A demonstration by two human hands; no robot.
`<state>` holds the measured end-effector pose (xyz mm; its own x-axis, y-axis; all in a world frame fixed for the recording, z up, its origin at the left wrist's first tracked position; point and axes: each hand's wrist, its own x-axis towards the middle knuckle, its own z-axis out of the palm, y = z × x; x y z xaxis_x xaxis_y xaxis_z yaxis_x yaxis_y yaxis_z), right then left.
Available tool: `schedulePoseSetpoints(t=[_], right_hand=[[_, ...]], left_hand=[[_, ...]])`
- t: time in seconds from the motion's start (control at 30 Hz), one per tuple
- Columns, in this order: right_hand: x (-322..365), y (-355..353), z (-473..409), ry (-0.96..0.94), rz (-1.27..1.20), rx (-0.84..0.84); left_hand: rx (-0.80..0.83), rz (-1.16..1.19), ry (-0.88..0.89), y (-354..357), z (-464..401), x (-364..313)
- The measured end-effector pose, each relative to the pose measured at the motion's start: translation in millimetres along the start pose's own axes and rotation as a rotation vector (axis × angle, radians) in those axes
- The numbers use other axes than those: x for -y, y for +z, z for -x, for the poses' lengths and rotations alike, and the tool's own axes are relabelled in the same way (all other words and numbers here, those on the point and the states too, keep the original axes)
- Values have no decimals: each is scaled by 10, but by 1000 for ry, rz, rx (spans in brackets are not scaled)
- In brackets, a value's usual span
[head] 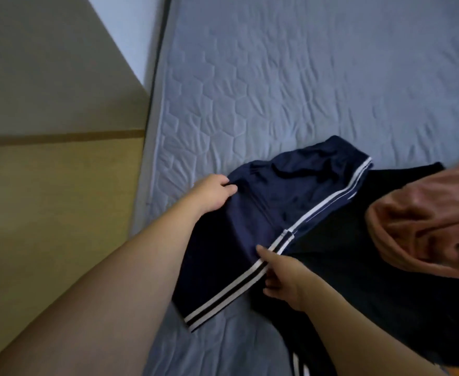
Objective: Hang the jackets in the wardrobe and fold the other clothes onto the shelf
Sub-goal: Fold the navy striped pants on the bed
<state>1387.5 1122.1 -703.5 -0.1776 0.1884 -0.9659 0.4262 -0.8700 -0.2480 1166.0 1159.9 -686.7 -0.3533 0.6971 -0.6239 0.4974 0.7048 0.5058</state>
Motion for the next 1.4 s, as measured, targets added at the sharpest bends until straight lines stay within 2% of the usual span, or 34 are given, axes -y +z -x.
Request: schedulePoseSetpoints(t=[0.07, 0.17, 0.27, 0.37, 0.43, 0.53, 0.63, 0.77, 0.87, 0.93, 1.0, 1.07, 1.13, 1.2, 1.27, 1.33, 1.4], right_hand=[[149, -242, -166, -130, -76, -81], [418, -580, -339, -360, -293, -137], [786, -951, -424, -553, -366, -223], [1169, -1330, -591, -616, -354, -365], [1364, -1580, -786, -588, -247, -535], [1506, -1813, -1047, -455, -94, -677], [1466, -1812, -1212, -425, -104, -682], [1277, -1747, -1356, -488, -322, -554], [1294, -1702, -1389, -579, -335, -564], [1338, -1613, -1368, -646, -323, -584], [1412, -1458, -1336, -706, -358, -517], [1564, -1263, -1286, -755, -395, -393], [1817, -1129, -1275, -800, -431, -341], [2040, -1083, -1320, -812, -450, -388], [2107, -992, -1376, -699, -531, -408], [1845, -784, -1472, -554, -543, -418], [1353, -505, -1569, -486, -525, -363]], left_hand=[[-60, -108, 68, 189, -217, -219], [-77, 5, 203, 379, -531, -583], [-124, 111, 290, 492, -879, -1052], [-131, 160, 354, 644, -1265, -1502], [-94, 60, 337, 793, -1519, -1672], [-76, -330, 146, 1006, -1743, -1497], [1, -497, -34, 1165, -1689, -952], [-107, -672, 50, 1285, -1658, -456], [-124, -715, 125, 1224, -1750, -470], [-105, -667, 183, 1117, -1724, -482], [-113, -589, 221, 927, -1631, -396], [-174, -527, 245, 646, -1491, -233], [-278, -368, 227, 317, -1385, -61], [-263, -135, 139, 41, -1312, 152], [-108, 39, 16, -76, -1231, 420], [8, 241, -122, 50, -1190, 761], [-28, 299, -216, 291, -1247, 1028]])
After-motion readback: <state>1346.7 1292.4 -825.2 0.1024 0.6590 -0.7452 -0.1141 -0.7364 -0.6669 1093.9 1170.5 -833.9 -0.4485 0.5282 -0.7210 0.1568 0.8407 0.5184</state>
